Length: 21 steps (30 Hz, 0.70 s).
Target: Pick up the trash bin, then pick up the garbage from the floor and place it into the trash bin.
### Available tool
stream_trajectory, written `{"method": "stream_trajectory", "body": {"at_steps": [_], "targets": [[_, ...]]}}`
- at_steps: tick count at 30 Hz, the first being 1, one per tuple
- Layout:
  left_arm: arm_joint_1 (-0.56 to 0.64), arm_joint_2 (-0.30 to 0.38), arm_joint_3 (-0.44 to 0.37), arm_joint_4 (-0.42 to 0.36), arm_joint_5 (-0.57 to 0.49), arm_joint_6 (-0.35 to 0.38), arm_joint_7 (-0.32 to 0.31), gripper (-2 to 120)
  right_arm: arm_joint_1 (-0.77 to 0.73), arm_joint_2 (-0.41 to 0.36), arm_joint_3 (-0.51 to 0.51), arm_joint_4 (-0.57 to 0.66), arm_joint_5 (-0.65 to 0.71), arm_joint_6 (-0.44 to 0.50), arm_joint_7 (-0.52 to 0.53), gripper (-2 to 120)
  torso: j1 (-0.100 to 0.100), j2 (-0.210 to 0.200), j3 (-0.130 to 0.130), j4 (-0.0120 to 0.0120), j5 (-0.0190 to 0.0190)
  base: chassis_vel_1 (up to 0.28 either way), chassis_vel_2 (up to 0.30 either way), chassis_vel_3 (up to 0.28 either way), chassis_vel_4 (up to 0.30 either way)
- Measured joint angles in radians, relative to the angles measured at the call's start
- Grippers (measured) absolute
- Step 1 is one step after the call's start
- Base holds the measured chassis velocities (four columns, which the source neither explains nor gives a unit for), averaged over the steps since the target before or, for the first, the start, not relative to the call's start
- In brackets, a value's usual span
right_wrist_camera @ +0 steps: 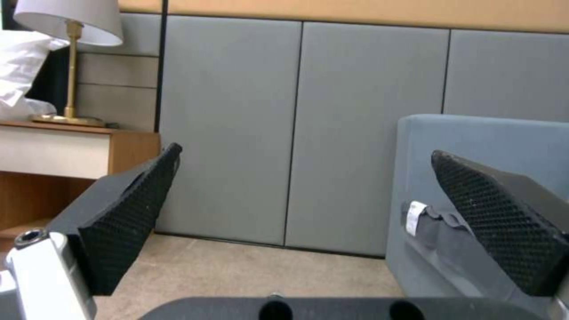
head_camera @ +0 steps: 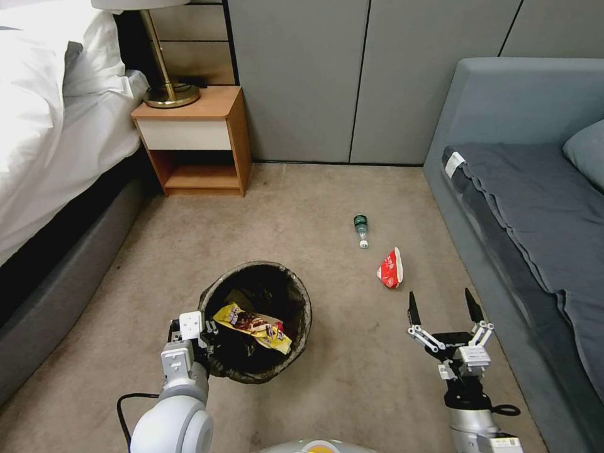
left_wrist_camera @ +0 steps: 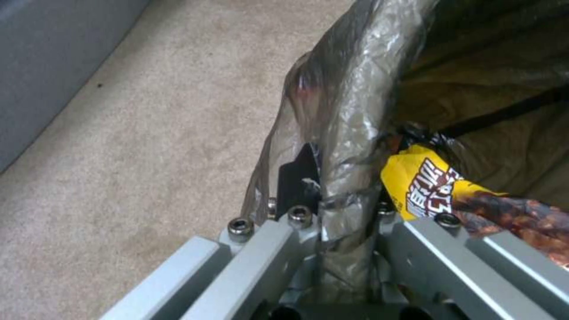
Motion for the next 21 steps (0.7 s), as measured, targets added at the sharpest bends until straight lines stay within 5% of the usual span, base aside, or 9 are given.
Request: {"method": "stream_trajectory", "body": {"at_steps": [21], "targets": [[0.003,-0.001,0.001,0.006,0.001,0.000,0.000,0,0.037,-0.004,0.019,0.002,0.007,-0.022,0.013,100,0.000,0.000,0.000,0.0000,0.0000,0.000,0.000,0.000,0.000]]}}
